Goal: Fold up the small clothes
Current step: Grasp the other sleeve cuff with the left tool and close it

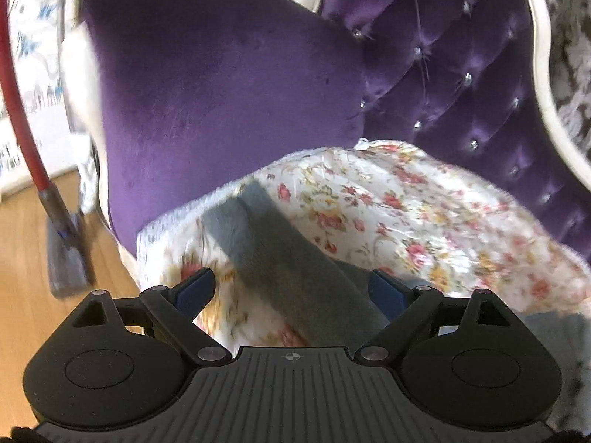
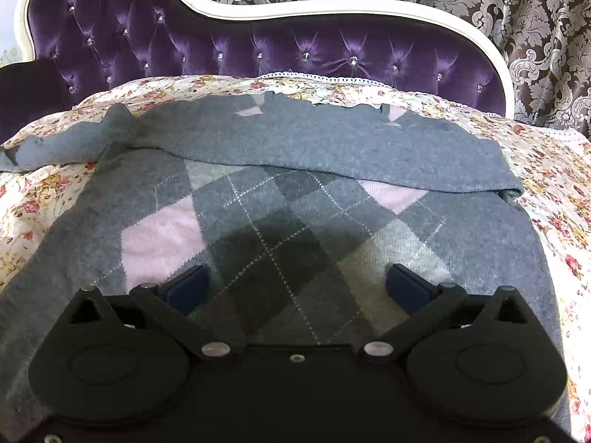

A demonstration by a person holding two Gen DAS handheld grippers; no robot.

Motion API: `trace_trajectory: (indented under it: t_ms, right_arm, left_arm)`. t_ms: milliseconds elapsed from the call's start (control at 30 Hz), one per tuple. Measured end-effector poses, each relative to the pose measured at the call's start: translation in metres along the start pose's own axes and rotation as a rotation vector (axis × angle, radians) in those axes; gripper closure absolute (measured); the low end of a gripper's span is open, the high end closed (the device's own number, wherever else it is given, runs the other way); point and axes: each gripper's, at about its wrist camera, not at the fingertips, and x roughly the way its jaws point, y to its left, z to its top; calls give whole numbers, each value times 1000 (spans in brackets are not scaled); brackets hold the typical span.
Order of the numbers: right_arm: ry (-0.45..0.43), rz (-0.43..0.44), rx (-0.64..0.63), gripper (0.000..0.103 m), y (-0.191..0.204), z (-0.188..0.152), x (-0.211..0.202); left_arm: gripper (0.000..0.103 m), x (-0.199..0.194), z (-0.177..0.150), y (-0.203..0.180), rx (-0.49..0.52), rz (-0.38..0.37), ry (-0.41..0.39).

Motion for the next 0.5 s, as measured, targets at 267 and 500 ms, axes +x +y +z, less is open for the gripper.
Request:
trace_trajectory:
  t_ms: [267,500]
  right_arm:
    - [3,0,0,0,0,0,0]
    - [0,8,8,0,-2,0,0]
  left_arm:
    - [13,19,-14,-25,142,144,51]
    - [12,-5,-37,41,-15,104,76]
